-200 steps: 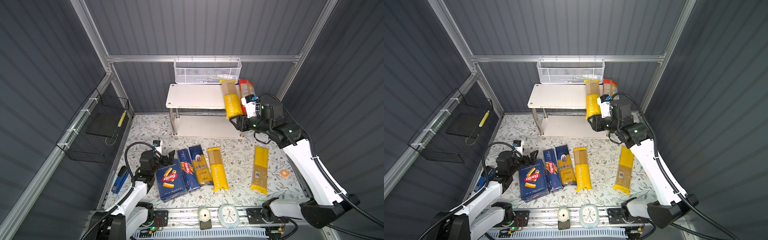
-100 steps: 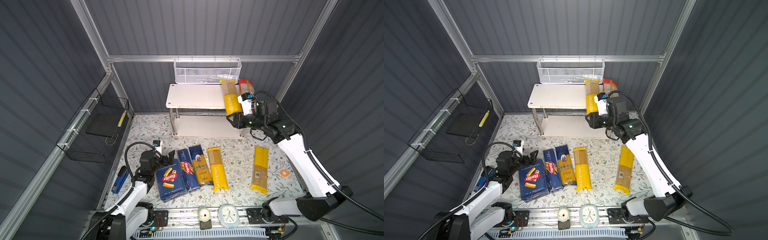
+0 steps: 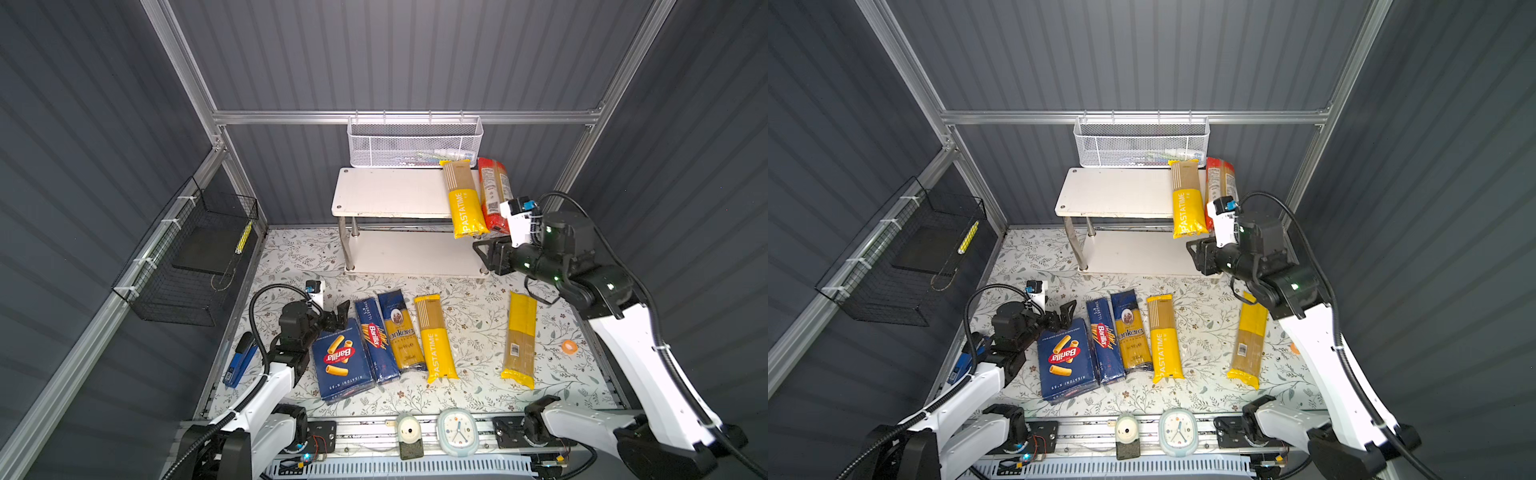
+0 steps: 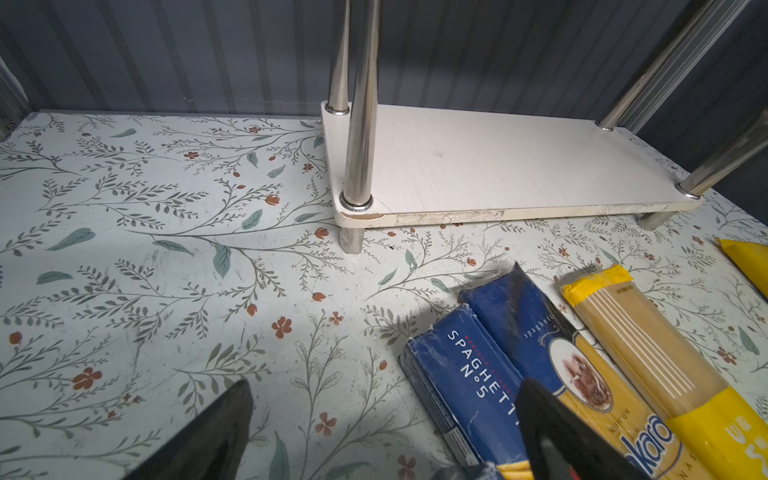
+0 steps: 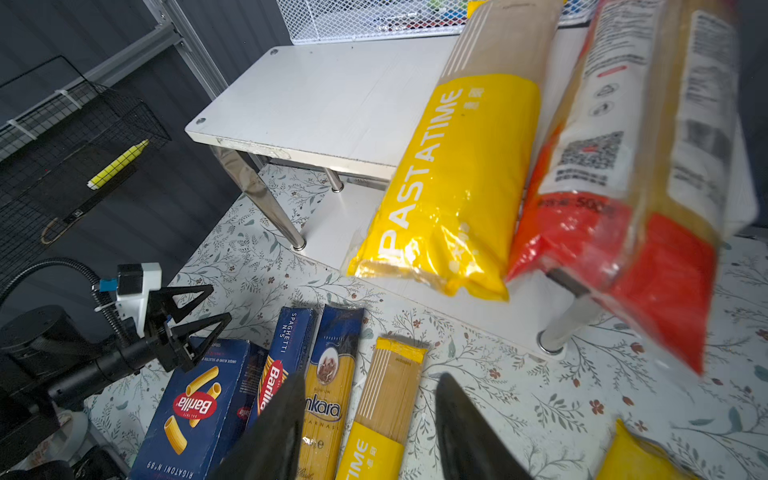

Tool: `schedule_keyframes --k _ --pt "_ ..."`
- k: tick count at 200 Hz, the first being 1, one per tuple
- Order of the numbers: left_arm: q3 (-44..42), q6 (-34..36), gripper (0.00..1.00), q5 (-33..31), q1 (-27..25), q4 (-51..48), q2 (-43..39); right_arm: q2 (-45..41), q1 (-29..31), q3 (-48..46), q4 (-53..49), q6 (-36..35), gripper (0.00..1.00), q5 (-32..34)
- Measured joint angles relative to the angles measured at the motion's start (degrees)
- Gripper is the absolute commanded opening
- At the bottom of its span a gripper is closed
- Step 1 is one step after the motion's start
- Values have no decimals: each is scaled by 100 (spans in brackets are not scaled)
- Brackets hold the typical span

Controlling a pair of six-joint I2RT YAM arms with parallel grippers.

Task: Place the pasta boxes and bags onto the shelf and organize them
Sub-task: 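Withdraw the right gripper from the shelf down toward the table, then move the open right gripper over the yellow PASTATIME spaghetti bag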

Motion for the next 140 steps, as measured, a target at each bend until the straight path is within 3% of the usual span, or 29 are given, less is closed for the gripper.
schedule_keyframes --k 33,68,111,140 --pt "0 0 100 -2 0 0 4 -999 31 -800 -146 -144 57 -68" --pt "0 0 99 -2 0 0 2 -1486 46 -1773 -225 -61 58 -92" --pt "0 0 100 -2 0 0 4 -1749 101 -3117 13 498 59 -146" --pt "0 0 100 -2 0 0 4 -1556 457 -3659 431 868 60 -107"
